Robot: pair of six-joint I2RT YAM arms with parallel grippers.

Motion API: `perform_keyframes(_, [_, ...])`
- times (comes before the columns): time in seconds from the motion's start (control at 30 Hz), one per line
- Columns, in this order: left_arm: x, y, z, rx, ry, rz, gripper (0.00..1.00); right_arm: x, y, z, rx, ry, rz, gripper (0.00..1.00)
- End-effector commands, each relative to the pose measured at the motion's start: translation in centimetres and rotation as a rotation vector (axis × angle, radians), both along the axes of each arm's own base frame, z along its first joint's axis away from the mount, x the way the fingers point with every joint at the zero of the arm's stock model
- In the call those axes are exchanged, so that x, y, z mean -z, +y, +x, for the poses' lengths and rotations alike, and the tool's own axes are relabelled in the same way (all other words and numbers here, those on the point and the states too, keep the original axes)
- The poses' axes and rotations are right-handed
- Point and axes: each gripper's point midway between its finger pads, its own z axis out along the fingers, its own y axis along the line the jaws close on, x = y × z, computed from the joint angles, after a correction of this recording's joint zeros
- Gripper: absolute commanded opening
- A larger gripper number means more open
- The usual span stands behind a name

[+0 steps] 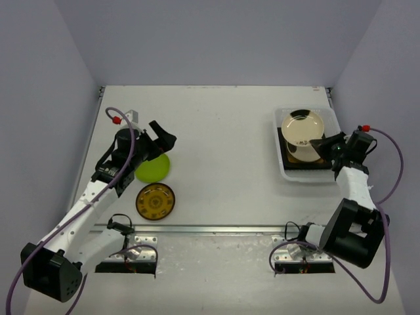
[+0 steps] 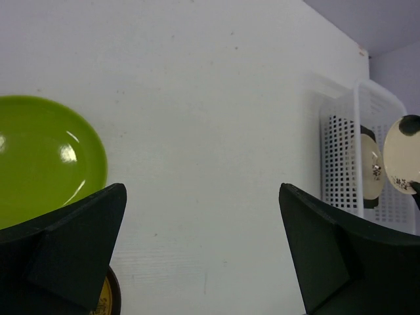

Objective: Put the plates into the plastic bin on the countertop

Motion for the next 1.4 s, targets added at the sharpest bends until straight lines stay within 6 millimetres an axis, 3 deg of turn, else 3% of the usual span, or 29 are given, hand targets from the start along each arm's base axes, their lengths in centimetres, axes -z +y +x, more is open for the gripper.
perform_keyframes(0.0, [1.5,0.9,0.3,-0.044,0.079,0.064,1.0,1.9,-3.7,-0.2,0.08,0.142,-0.091,0.0])
perform_keyframes(0.07, [2.2,1.2,0.4,-0.067,0.112,0.07,1.0,2.7,-4.1,-0.6,0.083,0.194,-0.1,0.01])
perform_keyframes(0.13, [3.1,1.9,0.4,-0.108,0.13,0.084,1.0,2.8,-4.3,-1.1,0.103,0.205,-0.111,0.14])
perform_keyframes(0.23, [5.4,3.5,0.6,-0.184,0.178,0.09,1.0,2.3,-4.3,-1.7,0.131,0.173,-0.127,0.5])
perform_keyframes(0.33, [7.4,5.3,0.3,-0.254,0.234,0.074,1.0,0.3,-3.9,-1.7,0.118,0.119,-0.14,0.91])
perform_keyframes(0.37, [7.9,6.4,0.1,-0.298,0.248,0.066,1.0,-0.5,-3.6,-1.7,0.104,0.103,-0.142,0.99])
perform_keyframes(0.5, [10.2,12.4,-1.2,-0.553,0.322,0.067,1.0,-4.8,-1.2,-1.2,-0.005,-0.055,-0.142,0.99])
perform_keyframes(0.53, [10.7,13.2,-1.4,-0.588,0.337,0.071,1.0,-4.9,0.2,-1.4,-0.051,-0.076,-0.107,0.99])
perform_keyframes(0.57, [11.6,13.6,-1.8,-0.616,0.366,0.068,1.0,-6.9,3.0,-1.0,-0.168,-0.186,-0.052,0.99])
perform_keyframes(0.63, [12.7,14.5,-2.4,-0.666,0.406,0.058,1.0,-8.4,6.1,-1.2,-0.312,-0.278,0.0,0.99])
perform_keyframes(0.67, [13.6,15.1,-2.9,-0.708,0.438,0.04,1.0,-9.9,9.2,-1.7,-0.461,-0.351,0.031,0.99])
perform_keyframes(0.77, [15.1,15.8,-3.6,-0.756,0.493,0.042,1.0,-10.7,12.0,-2.1,-0.586,-0.372,0.04,0.99])
perform_keyframes(1.13, [19.4,13.7,-1.8,-0.626,0.543,0.001,0.99,-10.5,13.5,-3.4,-0.659,-0.415,0.087,0.99])
perform_keyframes(1.37, [20.9,13.5,-2.0,-0.63,0.591,-0.009,0.87,-12.5,14.1,-4.5,-0.708,-0.5,0.022,0.99])
